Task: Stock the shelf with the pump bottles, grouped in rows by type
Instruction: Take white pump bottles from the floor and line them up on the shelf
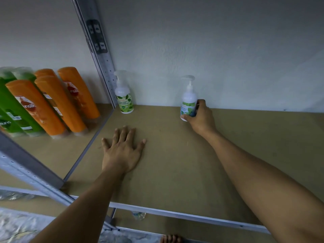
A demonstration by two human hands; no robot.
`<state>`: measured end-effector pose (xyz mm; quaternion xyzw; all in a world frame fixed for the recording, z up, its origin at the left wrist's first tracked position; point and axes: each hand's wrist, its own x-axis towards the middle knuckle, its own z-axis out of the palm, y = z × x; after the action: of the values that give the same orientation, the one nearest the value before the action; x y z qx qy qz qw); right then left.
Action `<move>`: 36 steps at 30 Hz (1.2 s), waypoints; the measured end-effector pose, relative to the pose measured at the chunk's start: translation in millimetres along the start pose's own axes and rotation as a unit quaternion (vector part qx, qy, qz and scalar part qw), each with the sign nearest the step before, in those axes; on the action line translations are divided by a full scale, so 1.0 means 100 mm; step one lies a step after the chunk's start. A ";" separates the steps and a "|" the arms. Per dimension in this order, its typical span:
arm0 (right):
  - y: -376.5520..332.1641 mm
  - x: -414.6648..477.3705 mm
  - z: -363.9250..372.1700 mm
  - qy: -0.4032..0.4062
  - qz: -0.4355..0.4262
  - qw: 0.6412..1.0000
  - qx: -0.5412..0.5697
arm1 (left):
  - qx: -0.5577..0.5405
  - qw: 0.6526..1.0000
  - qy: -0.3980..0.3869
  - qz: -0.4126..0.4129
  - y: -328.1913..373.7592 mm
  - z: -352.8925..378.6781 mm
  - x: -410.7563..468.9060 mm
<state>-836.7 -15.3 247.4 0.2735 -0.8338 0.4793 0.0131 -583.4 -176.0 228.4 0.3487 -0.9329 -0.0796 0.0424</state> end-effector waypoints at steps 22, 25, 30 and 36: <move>0.06 0.26 0.23 -0.014 -0.024 1.000 0.010 | 0.004 1.000 0.010 0.006 0.01 0.01 0.04; 0.12 0.29 0.18 -0.053 -0.019 0.998 0.037 | 0.008 1.000 0.007 0.005 0.01 0.01 0.04; 0.13 0.30 0.19 -0.069 -0.025 0.995 0.061 | 0.009 1.000 0.006 0.006 0.00 0.01 0.06; 0.10 0.27 0.21 -0.030 -0.032 0.998 0.054 | 0.014 1.000 0.012 0.005 0.01 0.01 0.05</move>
<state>-859.2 -40.3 235.5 0.3147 -0.7978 0.5142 -0.0117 -588.0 -178.8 227.6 0.3455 -0.9351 -0.0624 0.0487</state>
